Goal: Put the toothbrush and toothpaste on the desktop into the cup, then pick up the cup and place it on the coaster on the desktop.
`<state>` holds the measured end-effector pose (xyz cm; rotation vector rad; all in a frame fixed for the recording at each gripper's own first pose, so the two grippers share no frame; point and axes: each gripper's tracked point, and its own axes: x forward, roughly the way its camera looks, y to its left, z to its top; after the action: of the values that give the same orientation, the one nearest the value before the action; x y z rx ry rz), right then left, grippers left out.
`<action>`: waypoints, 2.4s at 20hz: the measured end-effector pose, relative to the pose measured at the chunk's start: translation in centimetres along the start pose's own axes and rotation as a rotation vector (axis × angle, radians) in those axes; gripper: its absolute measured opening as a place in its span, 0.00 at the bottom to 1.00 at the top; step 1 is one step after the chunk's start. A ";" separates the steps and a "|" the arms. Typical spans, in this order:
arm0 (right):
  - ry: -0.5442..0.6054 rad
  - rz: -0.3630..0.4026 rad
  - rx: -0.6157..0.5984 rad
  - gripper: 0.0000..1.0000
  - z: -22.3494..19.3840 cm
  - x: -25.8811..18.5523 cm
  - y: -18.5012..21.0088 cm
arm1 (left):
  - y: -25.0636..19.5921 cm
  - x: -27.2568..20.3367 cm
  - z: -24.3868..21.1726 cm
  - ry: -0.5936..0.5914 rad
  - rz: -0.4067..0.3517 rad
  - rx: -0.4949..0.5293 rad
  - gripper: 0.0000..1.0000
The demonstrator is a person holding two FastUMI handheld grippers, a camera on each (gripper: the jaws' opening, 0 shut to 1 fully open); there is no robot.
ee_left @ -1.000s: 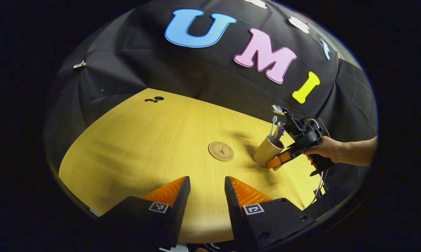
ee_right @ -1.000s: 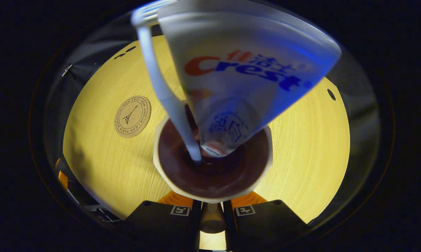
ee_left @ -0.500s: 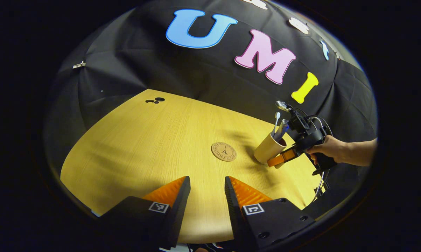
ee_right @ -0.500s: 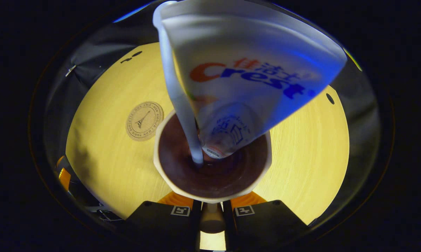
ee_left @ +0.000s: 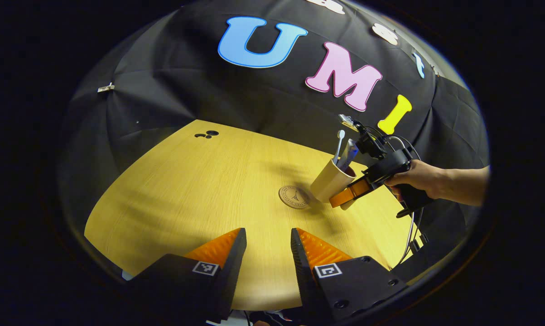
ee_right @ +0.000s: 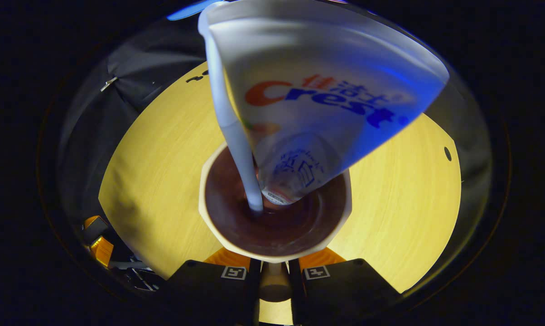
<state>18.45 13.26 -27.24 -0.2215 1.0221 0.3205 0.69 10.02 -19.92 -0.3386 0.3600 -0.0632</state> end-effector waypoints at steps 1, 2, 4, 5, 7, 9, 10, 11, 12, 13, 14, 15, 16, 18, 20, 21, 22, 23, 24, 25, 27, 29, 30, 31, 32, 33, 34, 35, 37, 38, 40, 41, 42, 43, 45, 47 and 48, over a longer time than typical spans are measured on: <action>0.002 0.005 -0.013 0.31 0.3 0.3 0.7 | 0.3 -0.2 -0.1 0.000 0.006 -0.005 0.62; 0.008 0.010 -0.026 0.31 0.6 0.4 1.2 | 0.6 -0.4 -0.1 0.000 0.013 -0.009 0.62; 0.019 0.019 -0.048 0.31 1.1 0.9 2.1 | 1.2 -0.7 -0.2 -0.003 0.028 -0.017 0.63; 0.028 0.023 -0.054 0.31 1.2 1.3 2.5 | 1.5 -1.0 -0.3 -0.004 0.035 -0.020 0.63; 0.041 0.025 -0.070 0.31 1.4 2.0 3.0 | 1.9 -1.3 -0.3 -0.005 0.044 -0.026 0.63; 0.050 0.023 -0.083 0.31 1.7 2.4 3.5 | 2.3 -1.6 -0.3 -0.005 0.052 -0.029 0.62; 0.054 0.023 -0.088 0.31 1.8 2.6 3.7 | 2.5 -1.6 -0.3 -0.005 0.057 -0.031 0.63; 0.057 0.017 -0.095 0.31 1.8 2.7 3.9 | 2.6 -1.6 -0.4 -0.002 0.059 -0.033 0.63; 0.060 0.011 -0.104 0.31 1.9 2.8 4.0 | 2.8 -1.5 -0.4 0.000 0.064 -0.036 0.63; 0.064 0.011 -0.109 0.31 1.8 2.8 4.1 | 2.9 -1.5 -0.5 0.001 0.066 -0.039 0.63; 0.067 0.011 -0.110 0.31 1.8 2.9 4.2 | 2.9 -1.4 -0.4 0.001 0.069 -0.043 0.63; 0.070 0.008 -0.113 0.31 1.8 2.9 3.9 | 3.0 -1.4 -0.5 0.002 0.070 -0.047 0.63; 0.073 0.000 -0.119 0.31 1.7 2.9 3.8 | 3.0 -1.4 -0.5 0.004 0.070 -0.049 0.63; 0.081 -0.006 -0.126 0.31 1.6 3.3 4.0 | 2.9 -1.4 -0.5 0.004 0.065 -0.047 0.63; 0.094 -0.010 -0.131 0.31 1.5 3.4 3.9 | 2.9 -1.1 -0.7 0.009 0.064 -0.044 0.62; 0.085 -0.009 -0.130 0.31 1.8 3.6 4.0 | 3.0 -1.0 -0.7 0.009 0.067 -0.045 0.62; 0.096 -0.006 -0.131 0.31 1.6 3.8 4.1 | 3.1 -0.9 -0.7 0.008 0.067 -0.050 0.62; 0.095 -0.003 -0.128 0.36 1.6 3.8 4.1 | 3.1 -1.0 -0.7 0.008 0.068 -0.056 0.63; 0.102 0.000 -0.125 0.31 1.5 3.7 4.0 | 3.1 -1.0 -0.7 0.008 0.069 -0.061 0.62; 0.099 0.000 -0.126 0.27 1.5 3.7 4.0 | 3.0 -1.1 -0.7 0.006 0.071 -0.062 0.62; 0.085 -0.012 -0.136 0.33 1.5 3.0 3.8 | 2.8 -1.4 -0.7 0.004 0.071 -0.058 0.63; 0.069 -0.028 -0.142 0.35 1.7 2.7 3.7 | 2.5 -1.8 -0.4 -0.002 0.074 -0.050 0.63; 0.057 -0.042 -0.144 0.36 1.9 2.3 3.6 | 2.4 -2.0 -0.2 -0.004 0.077 -0.047 0.63; 0.046 -0.046 -0.143 0.51 2.1 2.0 3.5 | 2.2 -2.2 -0.1 -0.005 0.082 -0.045 0.63; 0.032 -0.044 -0.145 0.65 2.3 1.7 3.7 | 2.0 -2.5 0.2 -0.009 0.085 -0.045 0.62; 0.019 -0.046 -0.147 0.71 2.5 1.3 3.7 | 1.7 -2.7 0.3 -0.013 0.085 -0.045 0.63; 0.009 -0.042 -0.145 0.72 2.7 0.9 3.8 | 1.5 -3.0 0.5 -0.016 0.087 -0.040 0.63; -0.002 -0.041 -0.144 0.66 2.7 0.4 4.0 | 1.2 -3.2 0.6 -0.018 0.090 -0.033 0.63; -0.038 -0.037 -0.140 0.70 3.0 -1.1 3.9 | 0.4 -3.6 0.9 -0.023 0.088 -0.017 0.62; -0.058 -0.035 -0.135 0.77 3.2 -1.9 3.9 | -0.1 -3.9 1.1 -0.026 0.086 -0.008 0.63; -0.100 -0.032 -0.121 0.81 3.5 -4.0 3.5 | -1.1 -3.8 1.4 -0.035 0.087 0.005 0.62; -0.128 -0.028 -0.113 0.81 3.7 -5.1 3.4 | -1.6 -3.7 1.7 -0.047 0.092 0.009 0.62; -0.157 -0.021 -0.104 0.81 3.9 -6.2 3.4 | -2.1 -3.7 2.3 -0.058 0.093 0.011 0.63; -0.188 -0.016 -0.094 0.82 4.0 -7.5 3.4 | -2.5 -3.6 2.9 -0.065 0.095 0.010 0.65; -0.246 -0.004 -0.080 0.82 4.1 -9.9 3.2 | -3.5 -3.7 3.7 -0.079 0.098 0.007 0.69; -0.294 0.007 -0.076 0.83 4.0 -12.1 3.1 | -4.3 -3.6 4.9 -0.097 0.103 0.017 0.72; -0.321 0.015 -0.079 0.83 3.8 -13.1 3.1 | -4.6 -3.3 5.4 -0.100 0.111 0.031 0.74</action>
<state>14.04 15.35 -14.12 -0.2256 0.6949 0.3966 -0.53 7.76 -12.48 -0.2899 0.2780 0.0566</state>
